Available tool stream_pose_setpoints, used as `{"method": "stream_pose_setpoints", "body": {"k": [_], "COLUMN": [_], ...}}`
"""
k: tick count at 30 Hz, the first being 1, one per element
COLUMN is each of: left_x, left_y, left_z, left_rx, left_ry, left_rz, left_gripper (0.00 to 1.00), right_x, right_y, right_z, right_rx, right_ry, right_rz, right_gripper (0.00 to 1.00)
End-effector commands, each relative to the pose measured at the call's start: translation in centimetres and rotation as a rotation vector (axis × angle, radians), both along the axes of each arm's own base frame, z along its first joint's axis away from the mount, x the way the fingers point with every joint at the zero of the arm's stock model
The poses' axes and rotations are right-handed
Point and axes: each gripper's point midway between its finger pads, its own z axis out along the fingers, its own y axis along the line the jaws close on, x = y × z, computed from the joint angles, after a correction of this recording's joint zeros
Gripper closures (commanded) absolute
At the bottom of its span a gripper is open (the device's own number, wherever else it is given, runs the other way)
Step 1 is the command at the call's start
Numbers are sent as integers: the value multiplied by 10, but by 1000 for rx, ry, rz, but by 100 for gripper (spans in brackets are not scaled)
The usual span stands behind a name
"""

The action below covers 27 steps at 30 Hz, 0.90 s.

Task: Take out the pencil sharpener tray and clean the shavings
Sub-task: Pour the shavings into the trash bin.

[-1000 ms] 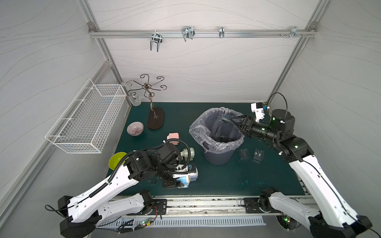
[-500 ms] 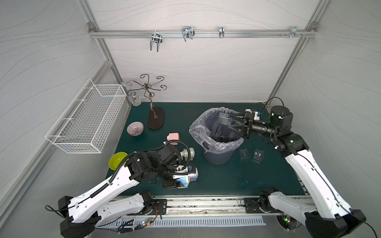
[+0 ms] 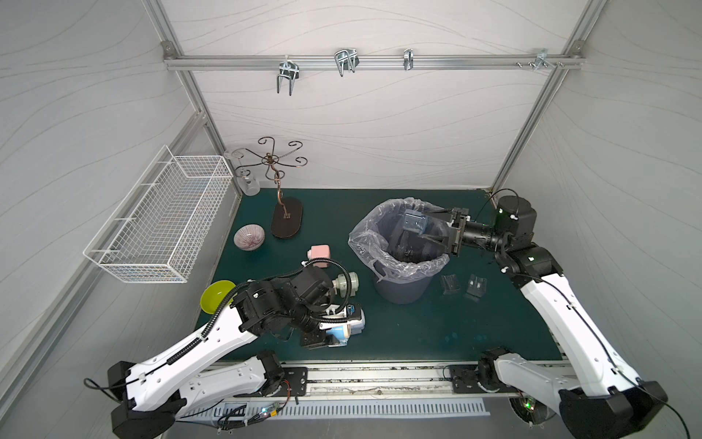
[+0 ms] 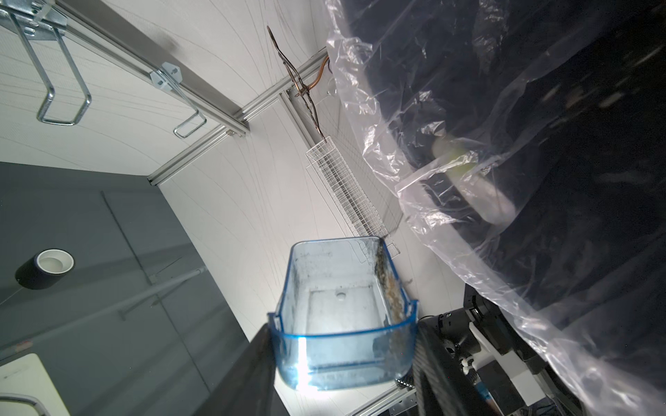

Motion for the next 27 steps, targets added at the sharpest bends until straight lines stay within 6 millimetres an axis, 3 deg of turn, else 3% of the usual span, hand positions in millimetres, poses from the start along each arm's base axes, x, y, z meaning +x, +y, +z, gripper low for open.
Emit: {"method": "stream_pose_setpoints", "body": {"k": [1,3,6,7,9,11,14,16,19,20,22,25,27], "left_x": [3,5,2,3,4,3,2,4,4,4,6,7,9], "left_y": [-6,-7,-5,-5,-6,-7,-3,-3,-3,-4,-5,-5,-5], "left_z": [8,10,11,10,10,12,8,5,7,7,6,8,6], "left_rx": [-45,-46,-37,-37,-42,-39,-27,-26,-22,-24,-34,-28,-25], "left_ry": [-29,-34,-22,-24,-31,-25,-17,-31,-24,-22,-37,-42,-51], "left_rz": [-2,-1,-1,-2,-3,-2,7,5,13,13,9,8,11], "left_gripper": [100,100,100,100,100,100,100,100,100,100,100,100,100], "right_x": [4,6,0,7,17,16,11,16,14,13,14,13,16], "right_y": [-5,-3,-3,-6,-5,8,11,6,14,11,3,9,2], "right_z": [14,10,30,32,9,17,23,0,22,23,6,24,12], "right_rx": [28,67,49,42,71,178,95,92,169,115,60,160,55], "right_ry": [-18,10,-101,-157,-74,-65,-125,-11,-66,-94,-42,-87,-122], "right_rz": [8,40,8,-6,31,42,43,57,51,40,42,40,41], "right_gripper": [100,100,100,100,100,100,100,100,100,100,100,100,100]}}
